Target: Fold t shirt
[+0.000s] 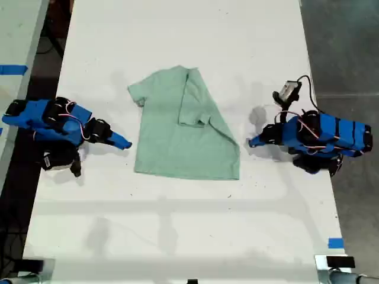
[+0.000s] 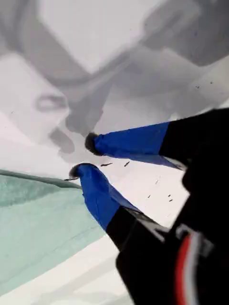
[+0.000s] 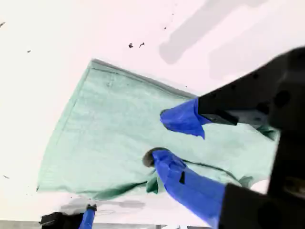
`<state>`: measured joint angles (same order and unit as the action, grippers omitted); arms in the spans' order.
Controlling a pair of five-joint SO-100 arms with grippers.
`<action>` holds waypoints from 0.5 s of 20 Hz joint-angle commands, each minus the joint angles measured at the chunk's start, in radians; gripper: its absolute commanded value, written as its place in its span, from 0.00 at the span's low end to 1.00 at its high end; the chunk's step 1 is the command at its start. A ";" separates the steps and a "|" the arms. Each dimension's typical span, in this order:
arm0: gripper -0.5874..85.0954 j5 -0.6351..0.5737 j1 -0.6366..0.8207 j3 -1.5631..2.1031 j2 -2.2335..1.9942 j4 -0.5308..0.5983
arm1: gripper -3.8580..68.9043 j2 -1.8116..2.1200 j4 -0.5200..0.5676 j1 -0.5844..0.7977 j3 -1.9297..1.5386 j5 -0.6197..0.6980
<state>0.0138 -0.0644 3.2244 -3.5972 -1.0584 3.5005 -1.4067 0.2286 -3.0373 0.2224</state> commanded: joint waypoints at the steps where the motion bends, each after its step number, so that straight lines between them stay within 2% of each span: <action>1: 0.01 -0.069 0.647 -0.348 0.130 -0.041 | 0.15 0.006 0.014 0.014 -0.041 -0.008; 7: 0.01 -0.067 0.658 -0.351 0.115 -0.067 | 0.15 0.006 0.014 0.014 -0.041 -0.008; 10: 0.01 -0.187 0.749 -0.612 0.499 -0.066 | 0.15 0.006 0.014 0.014 -0.041 -0.008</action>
<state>-0.0997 0.6136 2.8133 -3.3441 -1.1275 3.5005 -1.4067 0.2362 -3.0373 0.2224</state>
